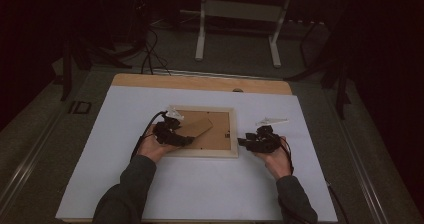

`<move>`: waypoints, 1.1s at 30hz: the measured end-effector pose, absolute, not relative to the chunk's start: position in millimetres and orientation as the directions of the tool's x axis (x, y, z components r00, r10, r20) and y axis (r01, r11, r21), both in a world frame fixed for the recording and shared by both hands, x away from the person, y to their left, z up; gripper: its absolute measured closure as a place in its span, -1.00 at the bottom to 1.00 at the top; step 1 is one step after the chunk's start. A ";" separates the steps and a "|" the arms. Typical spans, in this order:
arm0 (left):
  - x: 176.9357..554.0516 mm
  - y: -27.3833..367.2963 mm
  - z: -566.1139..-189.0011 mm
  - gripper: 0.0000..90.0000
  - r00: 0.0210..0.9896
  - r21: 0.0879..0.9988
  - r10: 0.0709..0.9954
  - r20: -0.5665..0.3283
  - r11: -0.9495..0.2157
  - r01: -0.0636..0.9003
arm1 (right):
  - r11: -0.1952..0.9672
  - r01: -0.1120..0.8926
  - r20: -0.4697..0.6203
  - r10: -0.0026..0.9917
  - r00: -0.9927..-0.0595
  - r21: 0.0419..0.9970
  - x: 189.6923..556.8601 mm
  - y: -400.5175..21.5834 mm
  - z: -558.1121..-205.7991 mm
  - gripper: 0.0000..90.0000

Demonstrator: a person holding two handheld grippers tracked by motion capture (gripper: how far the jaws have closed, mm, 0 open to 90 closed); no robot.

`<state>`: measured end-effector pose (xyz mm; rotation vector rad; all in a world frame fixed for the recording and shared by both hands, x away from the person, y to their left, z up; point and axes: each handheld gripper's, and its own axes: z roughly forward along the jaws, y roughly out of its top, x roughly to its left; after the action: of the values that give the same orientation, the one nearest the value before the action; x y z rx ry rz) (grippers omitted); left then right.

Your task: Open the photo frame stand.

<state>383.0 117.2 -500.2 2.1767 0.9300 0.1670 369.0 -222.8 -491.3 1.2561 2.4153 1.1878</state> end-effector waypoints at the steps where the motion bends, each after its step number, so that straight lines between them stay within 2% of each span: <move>1: 383.0 117.2 -500.2 -0.12 0.727 0.685 0.667 -0.161 -0.455 0.569 | 0.327 0.615 0.197 0.751 -0.630 0.718 369.0 -222.8 -491.3 0.18; 13: 375.4 115.0 -497.3 -0.12 0.732 0.707 0.672 -0.111 -0.464 0.533 | 0.335 0.628 0.189 0.763 -0.618 0.702 384.5 -217.0 -482.1 0.23; 33: 360.7 110.9 -491.1 -0.13 0.734 0.741 0.679 -0.025 -0.481 0.469 | 0.304 0.639 0.200 0.781 -0.592 0.706 402.7 -221.2 -465.5 0.17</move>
<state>360.7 110.9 -491.1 2.1674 0.8625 0.3505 402.7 -221.2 -465.5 1.3152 2.3851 1.1594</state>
